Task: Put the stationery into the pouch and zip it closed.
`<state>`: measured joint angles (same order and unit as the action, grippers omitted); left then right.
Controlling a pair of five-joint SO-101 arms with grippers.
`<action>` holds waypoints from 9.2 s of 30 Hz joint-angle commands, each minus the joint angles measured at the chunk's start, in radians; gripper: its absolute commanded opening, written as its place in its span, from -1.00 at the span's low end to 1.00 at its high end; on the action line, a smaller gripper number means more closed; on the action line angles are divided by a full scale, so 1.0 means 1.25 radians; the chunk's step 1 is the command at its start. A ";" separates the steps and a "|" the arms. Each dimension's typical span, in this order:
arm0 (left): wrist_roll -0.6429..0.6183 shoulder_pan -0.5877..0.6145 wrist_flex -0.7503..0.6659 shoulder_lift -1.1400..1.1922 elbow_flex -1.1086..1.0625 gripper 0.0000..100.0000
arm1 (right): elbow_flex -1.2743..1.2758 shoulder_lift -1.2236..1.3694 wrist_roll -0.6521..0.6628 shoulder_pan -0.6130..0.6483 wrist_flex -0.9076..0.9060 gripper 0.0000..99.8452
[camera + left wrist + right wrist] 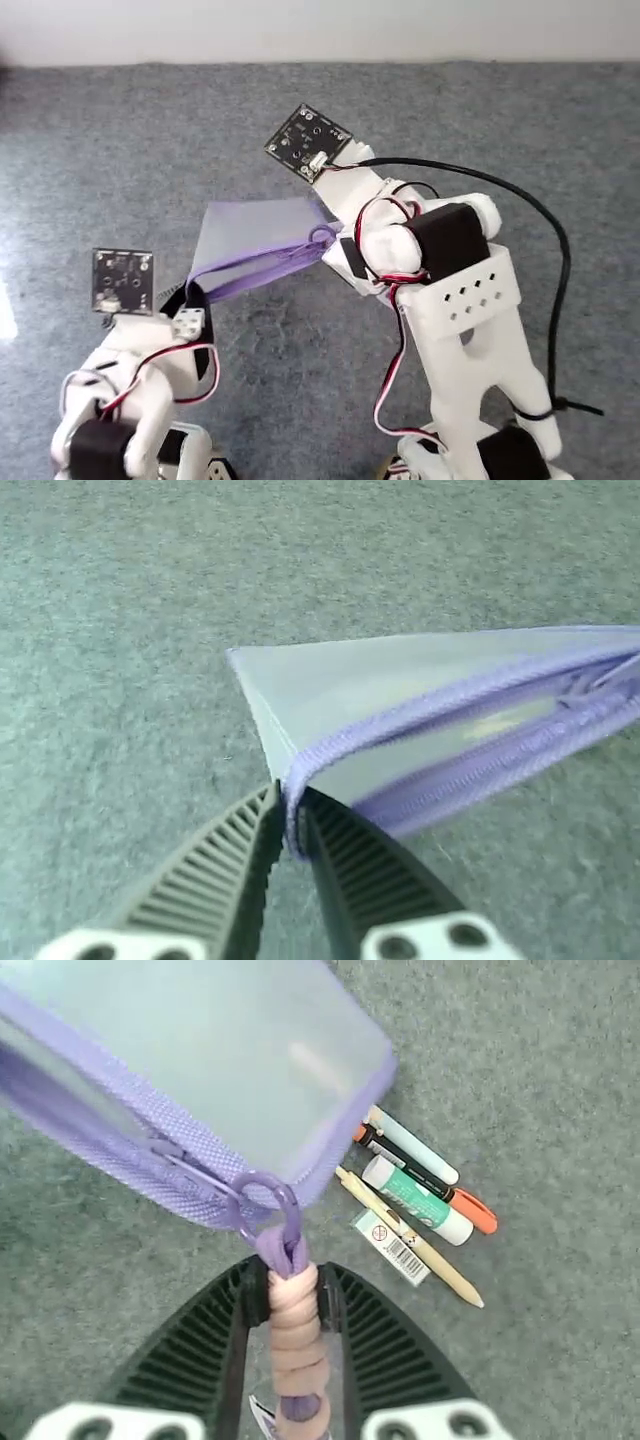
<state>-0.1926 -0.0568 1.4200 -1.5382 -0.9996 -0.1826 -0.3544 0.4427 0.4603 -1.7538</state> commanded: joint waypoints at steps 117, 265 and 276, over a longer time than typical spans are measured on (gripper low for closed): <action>-0.087 0.164 0.050 0.020 0.094 -0.97 | -0.017 0.771 0.266 -0.185 0.257 -0.95; -0.203 0.158 0.107 0.415 0.327 -0.97 | 0.269 0.408 0.027 -0.110 0.479 -0.50; -0.203 0.162 0.098 0.415 0.327 -0.97 | 0.122 0.647 0.027 -0.114 0.431 -0.50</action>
<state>-0.4335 0.1396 1.5551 -1.0380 -0.5900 0.0199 0.4035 0.4641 0.3161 -1.1630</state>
